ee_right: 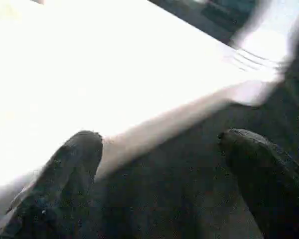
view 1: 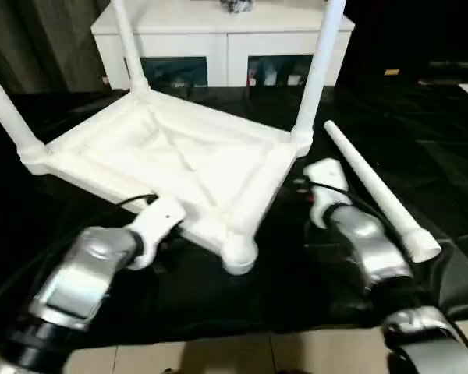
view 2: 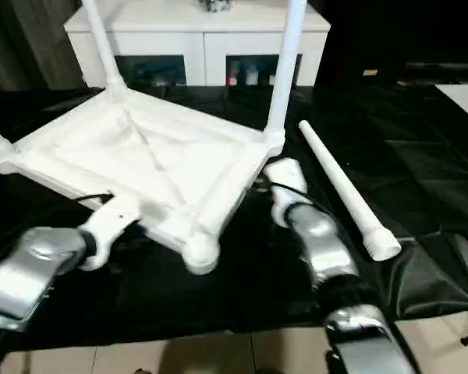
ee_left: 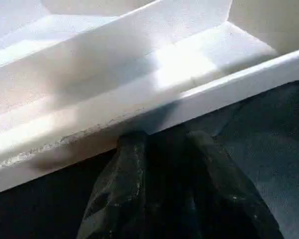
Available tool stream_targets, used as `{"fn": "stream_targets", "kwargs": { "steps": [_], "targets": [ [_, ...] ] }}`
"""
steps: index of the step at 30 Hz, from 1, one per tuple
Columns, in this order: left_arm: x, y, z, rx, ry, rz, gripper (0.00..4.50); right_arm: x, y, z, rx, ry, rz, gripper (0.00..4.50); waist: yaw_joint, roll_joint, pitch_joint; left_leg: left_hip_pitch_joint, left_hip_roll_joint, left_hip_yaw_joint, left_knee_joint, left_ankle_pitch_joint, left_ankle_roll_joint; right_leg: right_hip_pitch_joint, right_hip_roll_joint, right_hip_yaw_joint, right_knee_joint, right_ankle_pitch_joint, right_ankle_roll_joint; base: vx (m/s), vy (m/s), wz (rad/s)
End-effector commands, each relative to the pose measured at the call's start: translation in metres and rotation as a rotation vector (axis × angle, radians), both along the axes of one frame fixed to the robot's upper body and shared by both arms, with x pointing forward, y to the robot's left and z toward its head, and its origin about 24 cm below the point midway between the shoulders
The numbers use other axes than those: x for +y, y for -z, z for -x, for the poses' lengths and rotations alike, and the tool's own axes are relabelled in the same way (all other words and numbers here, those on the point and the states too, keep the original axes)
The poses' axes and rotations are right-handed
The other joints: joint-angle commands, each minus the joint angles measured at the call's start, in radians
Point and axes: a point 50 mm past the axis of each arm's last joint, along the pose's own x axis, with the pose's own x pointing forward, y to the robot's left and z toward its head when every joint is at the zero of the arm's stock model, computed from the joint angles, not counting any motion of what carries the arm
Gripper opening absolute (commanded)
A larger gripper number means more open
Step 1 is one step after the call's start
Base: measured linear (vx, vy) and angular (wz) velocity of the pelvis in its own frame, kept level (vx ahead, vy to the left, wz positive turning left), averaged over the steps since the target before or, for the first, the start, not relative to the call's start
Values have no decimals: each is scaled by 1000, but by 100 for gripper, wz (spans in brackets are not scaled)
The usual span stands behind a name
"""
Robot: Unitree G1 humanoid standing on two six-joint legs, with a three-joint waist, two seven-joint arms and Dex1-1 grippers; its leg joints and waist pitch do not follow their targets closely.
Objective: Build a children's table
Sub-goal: Insert table leg to table base
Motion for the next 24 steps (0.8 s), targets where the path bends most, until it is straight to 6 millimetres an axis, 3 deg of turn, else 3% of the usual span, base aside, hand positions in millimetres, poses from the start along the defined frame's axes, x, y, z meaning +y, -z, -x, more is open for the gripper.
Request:
{"fn": "stream_targets", "kwargs": {
  "steps": [1,6,8,9,11,12,14,15,16,17,19,21,24],
  "targets": [
    [-8,-5,-10,-57,8,-11,142,10,-1,-1,-4,-50,0,420,-5,4,-64,11,-3,11,-73,-266,15,42,-10,11,-48,-224,-209,0,0,0],
    [-21,-5,-21,-99,20,11,142,14,-6,-8,-47,-12,-2,420,-3,0,-65,14,-2,11,-73,-294,1,41,-14,13,-52,-271,-191,0,0,0],
    [-36,-7,-26,-120,45,36,142,1,-19,-17,-109,89,-15,420,-3,-5,-63,12,-4,14,-73,-275,0,40,-14,14,-55,-274,-183,0,0,0],
    [-45,-8,-30,-129,59,57,142,-7,-27,-20,-135,142,-28,420,0,-3,-66,16,-5,14,-70,-271,-1,39,-14,14,-53,-268,-182,0,0,0],
    [-49,-8,-31,-131,65,69,142,-11,-31,-21,-144,162,-35,420,3,-5,-67,14,-4,15,-69,-241,6,42,-12,14,-50,-225,-185,0,0,0],
    [-57,-9,-36,-153,76,72,142,-21,-40,-23,-141,194,-44,420,4,4,-69,9,-5,13,-67,-221,8,47,-13,13,-43,-198,-186,0,0,0],
    [-62,-9,-42,-177,77,68,142,-28,-47,-22,-134,203,-22,420,5,-5,-70,7,-10,14,-64,-198,20,51,-8,12,-44,-168,-180,0,0,0],
    [-62,-9,-43,-190,82,59,142,-31,-50,-22,-136,202,-16,420,4,0,-71,5,-10,13,-63,-176,23,54,-8,12,-43,-142,-182,0,0,0],
    [-62,-10,-44,-198,85,53,142,-33,-52,-21,-137,198,-12,420,3,-3,-74,2,-9,12,-62,-159,25,58,-11,11,-38,-118,-191,0,0,0],
    [-61,-11,-45,-199,83,55,142,-35,-53,-20,-129,189,-5,420,2,2,-74,2,-10,12,-61,-158,27,58,-11,11,-38,-114,-195,0,0,0],
    [-59,-16,-43,-215,88,73,142,-43,-58,-16,-118,191,16,420,-1,-1,-74,1,-9,13,-59,-147,36,62,-10,11,-38,-98,-205,0,0,0],
    [-54,-25,-38,-241,68,154,142,-52,-63,-11,-111,203,47,420,-3,5,-74,2,-7,13,-59,-145,40,61,-11,11,-37,-95,-219,0,0,0],
    [-46,-38,-33,-324,12,279,142,-56,-68,-4,-85,194,79,420,-3,3,-73,4,-3,14,-60,-155,44,60,-10,11,-38,-101,-232,0,0,0]
  ]
}}
